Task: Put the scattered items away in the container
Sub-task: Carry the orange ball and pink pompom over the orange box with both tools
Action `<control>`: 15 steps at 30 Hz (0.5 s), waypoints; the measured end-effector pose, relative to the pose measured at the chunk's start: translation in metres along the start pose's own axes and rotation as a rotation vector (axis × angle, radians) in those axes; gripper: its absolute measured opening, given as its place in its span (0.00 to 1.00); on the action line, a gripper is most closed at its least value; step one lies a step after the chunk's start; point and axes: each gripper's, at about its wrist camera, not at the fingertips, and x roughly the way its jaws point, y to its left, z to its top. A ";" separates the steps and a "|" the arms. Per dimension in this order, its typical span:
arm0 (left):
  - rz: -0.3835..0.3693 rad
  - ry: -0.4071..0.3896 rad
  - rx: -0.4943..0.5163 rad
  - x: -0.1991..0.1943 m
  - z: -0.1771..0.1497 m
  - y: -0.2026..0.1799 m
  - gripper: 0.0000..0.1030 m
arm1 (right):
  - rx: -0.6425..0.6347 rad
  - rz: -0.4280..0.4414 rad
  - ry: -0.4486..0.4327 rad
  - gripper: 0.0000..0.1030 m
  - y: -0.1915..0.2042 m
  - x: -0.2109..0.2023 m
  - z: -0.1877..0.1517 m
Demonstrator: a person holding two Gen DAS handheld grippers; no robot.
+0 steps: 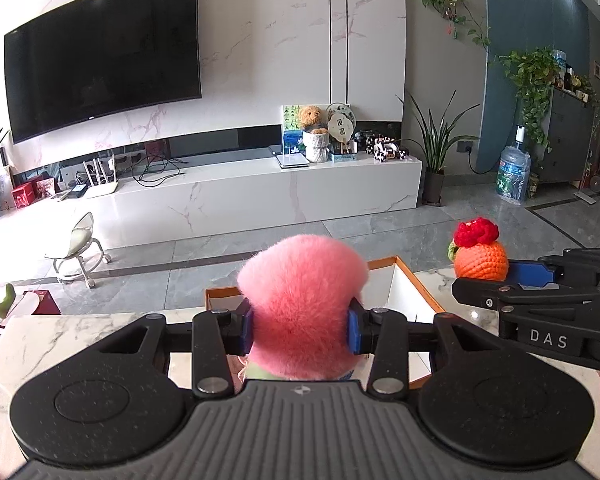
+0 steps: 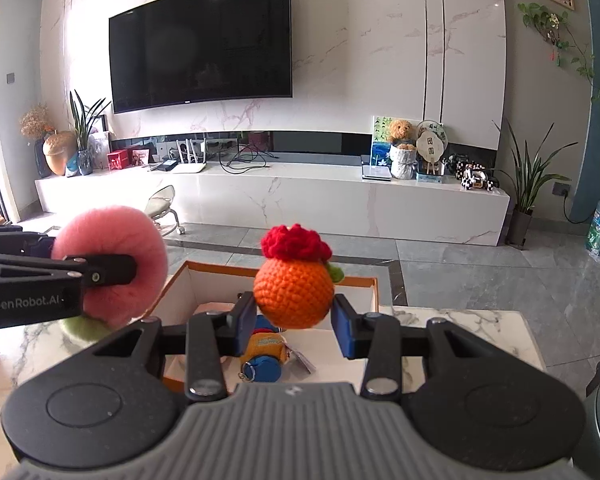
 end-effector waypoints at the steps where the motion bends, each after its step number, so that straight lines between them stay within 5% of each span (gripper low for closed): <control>1: -0.005 0.012 -0.003 0.009 0.000 0.002 0.47 | -0.001 0.001 0.009 0.42 -0.003 0.009 0.001; 15: -0.079 0.159 0.003 0.121 -0.009 0.020 0.46 | -0.004 0.103 0.274 0.42 -0.030 0.170 0.004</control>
